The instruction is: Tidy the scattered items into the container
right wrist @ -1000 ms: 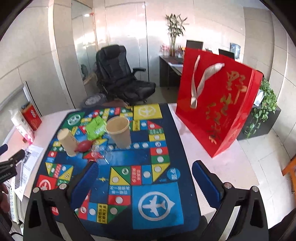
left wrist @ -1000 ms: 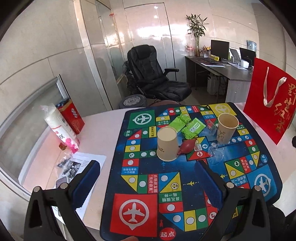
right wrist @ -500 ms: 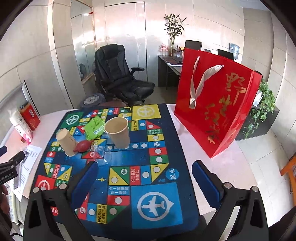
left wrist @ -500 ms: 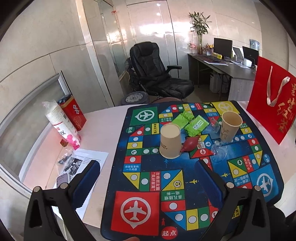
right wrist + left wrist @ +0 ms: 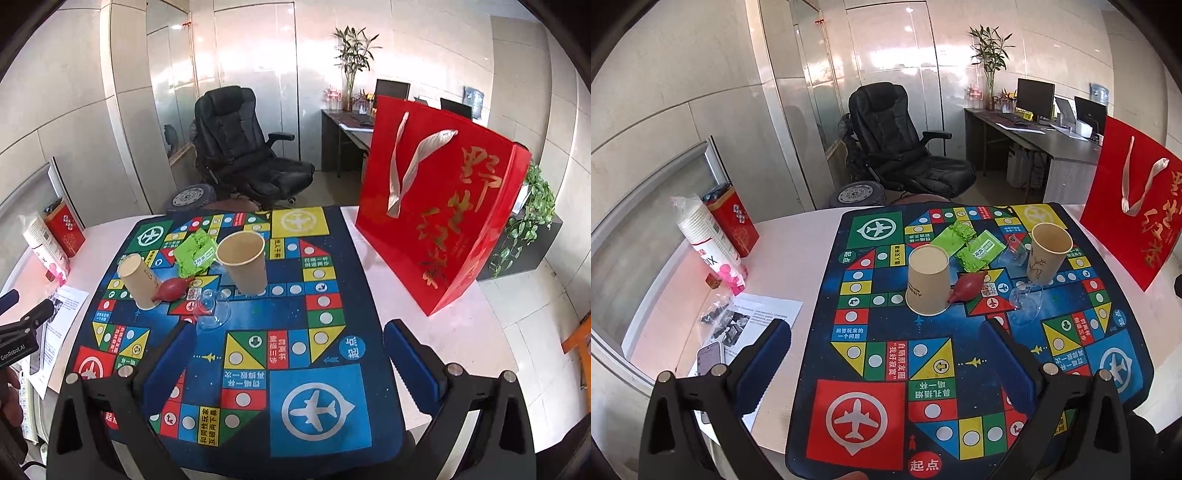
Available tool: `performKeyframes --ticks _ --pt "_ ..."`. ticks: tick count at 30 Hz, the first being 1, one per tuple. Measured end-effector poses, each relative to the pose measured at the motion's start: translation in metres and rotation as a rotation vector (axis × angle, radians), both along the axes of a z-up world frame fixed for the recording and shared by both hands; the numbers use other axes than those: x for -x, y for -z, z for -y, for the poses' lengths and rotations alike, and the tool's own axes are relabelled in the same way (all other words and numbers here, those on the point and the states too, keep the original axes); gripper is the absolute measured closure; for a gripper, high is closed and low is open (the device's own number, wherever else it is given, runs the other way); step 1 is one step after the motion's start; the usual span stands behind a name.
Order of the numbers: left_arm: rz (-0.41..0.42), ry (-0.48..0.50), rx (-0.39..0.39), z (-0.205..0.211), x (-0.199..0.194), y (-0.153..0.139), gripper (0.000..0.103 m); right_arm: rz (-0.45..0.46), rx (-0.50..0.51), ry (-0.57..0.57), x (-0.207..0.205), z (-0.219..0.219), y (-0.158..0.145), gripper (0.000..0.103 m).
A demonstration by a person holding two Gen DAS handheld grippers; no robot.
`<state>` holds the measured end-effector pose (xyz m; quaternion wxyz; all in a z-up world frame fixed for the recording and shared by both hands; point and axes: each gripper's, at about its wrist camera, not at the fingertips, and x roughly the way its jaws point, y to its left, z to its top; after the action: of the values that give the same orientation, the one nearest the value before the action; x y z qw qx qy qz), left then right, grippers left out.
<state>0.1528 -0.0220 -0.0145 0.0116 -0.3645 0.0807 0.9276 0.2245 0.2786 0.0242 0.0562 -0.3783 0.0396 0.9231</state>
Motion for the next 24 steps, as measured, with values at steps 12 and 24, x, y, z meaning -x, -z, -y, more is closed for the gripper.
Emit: performKeyframes --ticks 12,24 --pt "-0.004 -0.015 -0.015 0.0048 0.0012 0.0007 0.000 -0.002 -0.007 0.010 0.0000 -0.0011 -0.0018 0.000" --pt "0.012 -0.023 -0.023 0.0071 0.0018 0.0075 0.000 0.013 0.001 -0.015 0.0038 0.0038 0.0028 0.000"
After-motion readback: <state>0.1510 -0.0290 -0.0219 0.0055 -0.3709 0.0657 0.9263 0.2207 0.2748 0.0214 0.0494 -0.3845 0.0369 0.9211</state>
